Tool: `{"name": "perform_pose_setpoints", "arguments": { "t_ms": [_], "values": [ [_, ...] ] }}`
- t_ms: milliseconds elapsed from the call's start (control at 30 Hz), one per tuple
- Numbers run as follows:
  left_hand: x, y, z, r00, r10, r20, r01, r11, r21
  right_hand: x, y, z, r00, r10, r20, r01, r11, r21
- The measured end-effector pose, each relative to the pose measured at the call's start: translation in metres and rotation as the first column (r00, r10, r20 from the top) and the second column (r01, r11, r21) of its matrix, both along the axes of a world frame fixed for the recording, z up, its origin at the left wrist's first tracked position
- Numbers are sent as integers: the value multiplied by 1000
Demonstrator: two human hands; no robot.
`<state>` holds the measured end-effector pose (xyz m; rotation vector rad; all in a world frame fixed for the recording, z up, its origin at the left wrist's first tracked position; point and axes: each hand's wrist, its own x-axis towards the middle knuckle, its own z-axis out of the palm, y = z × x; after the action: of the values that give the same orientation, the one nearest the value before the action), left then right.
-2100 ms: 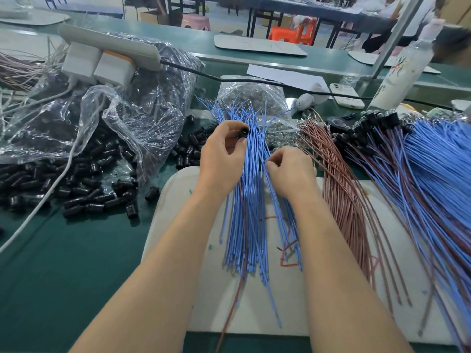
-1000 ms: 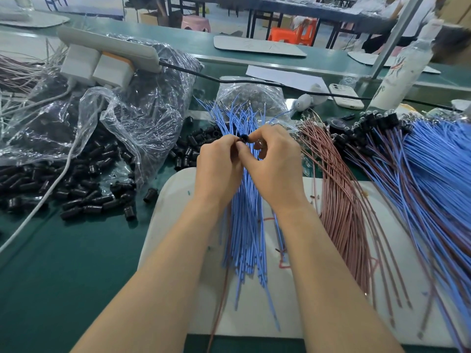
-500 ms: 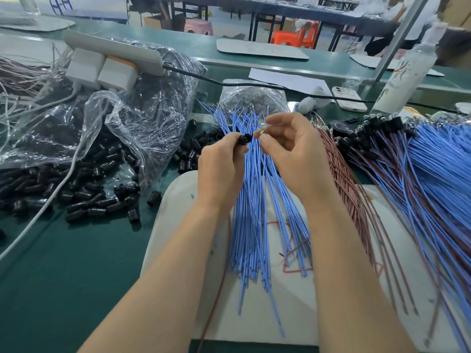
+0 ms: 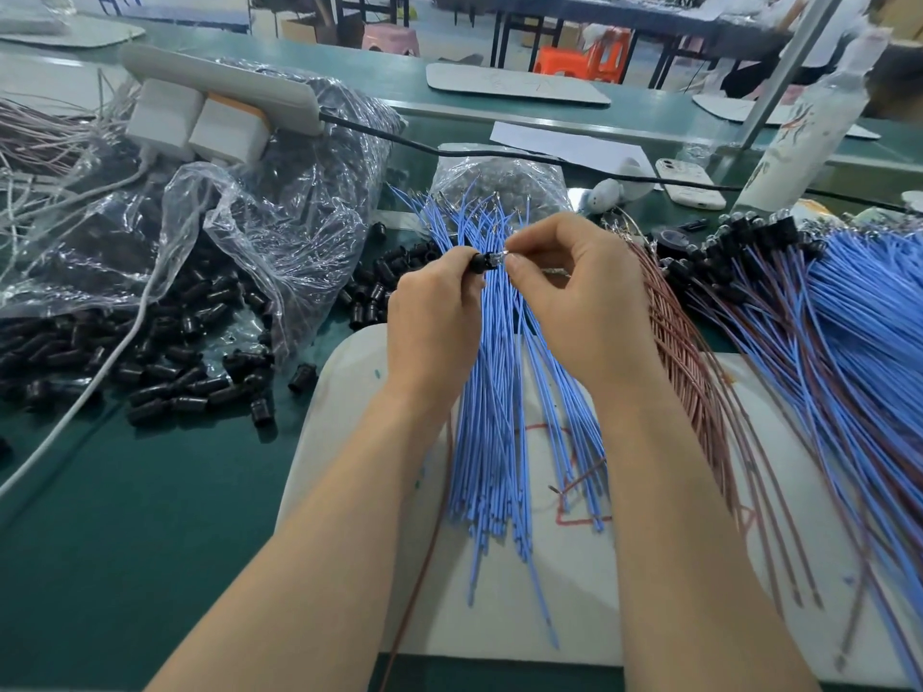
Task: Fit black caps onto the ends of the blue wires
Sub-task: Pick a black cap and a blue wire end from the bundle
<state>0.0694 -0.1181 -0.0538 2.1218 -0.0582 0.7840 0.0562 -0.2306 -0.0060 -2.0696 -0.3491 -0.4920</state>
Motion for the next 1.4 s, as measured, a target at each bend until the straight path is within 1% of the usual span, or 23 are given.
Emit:
{"name": "perform_pose_setpoints", "arguments": {
  "t_ms": [233, 333, 433, 500, 600, 733, 867, 1067, 1133, 1200, 1267, 1333, 1400],
  "values": [
    [-4, -2, 3, 997, 73, -38, -67, 987, 144, 1, 4, -4, 994, -52, 92, 61, 994, -94],
    [-5, -2, 4, 998, 31, -53, -23, 989, 147, 4, 1, -6, 992, -74, 105, 82, 994, -76],
    [-3, 0, 4, 989, -109, -103, 119, 989, 88, 10, -10, -9, 995, -86, 54, 89, 994, -58],
    [-2, 2, 4, 972, -210, -110, 214, 977, 28, 14, -17, -12, 997, -79, -2, 79, 996, -42],
    [0, 6, 4, 952, -289, -104, 287, 957, -32, 19, -23, -16, 997, -42, -68, 41, 999, -14],
    [3, 10, 0, 946, -286, -152, 287, 958, -13, 22, -27, -20, 994, 18, -112, -19, 1000, -5],
    [3, 10, -1, 941, -288, -177, 303, 951, 58, 23, -31, -23, 994, 15, -107, -22, 998, -65],
    [3, 11, -1, 941, -247, -232, 282, 951, 129, 24, -31, -26, 988, 21, -154, -34, 996, -82],
    [2, 10, -1, 939, -246, -239, 285, 948, 141, 24, -32, -27, 980, 38, -193, -48, 998, -47],
    [2, 8, -1, 941, -259, -218, 289, 949, 122, 24, -32, -27, 973, 63, -223, -54, 997, 46],
    [3, 7, 0, 946, -254, -201, 274, 959, 77, 24, -32, -27, 974, 61, -219, -29, 989, 146],
    [3, 7, -1, 950, -236, -205, 244, 970, 17, 26, -36, -27, 972, 3, -236, 58, 966, 251],
    [3, 8, 0, 955, -207, -212, 201, 978, -52, 30, -45, -29, 950, -137, -280, 226, 921, 317]
  ]
}}
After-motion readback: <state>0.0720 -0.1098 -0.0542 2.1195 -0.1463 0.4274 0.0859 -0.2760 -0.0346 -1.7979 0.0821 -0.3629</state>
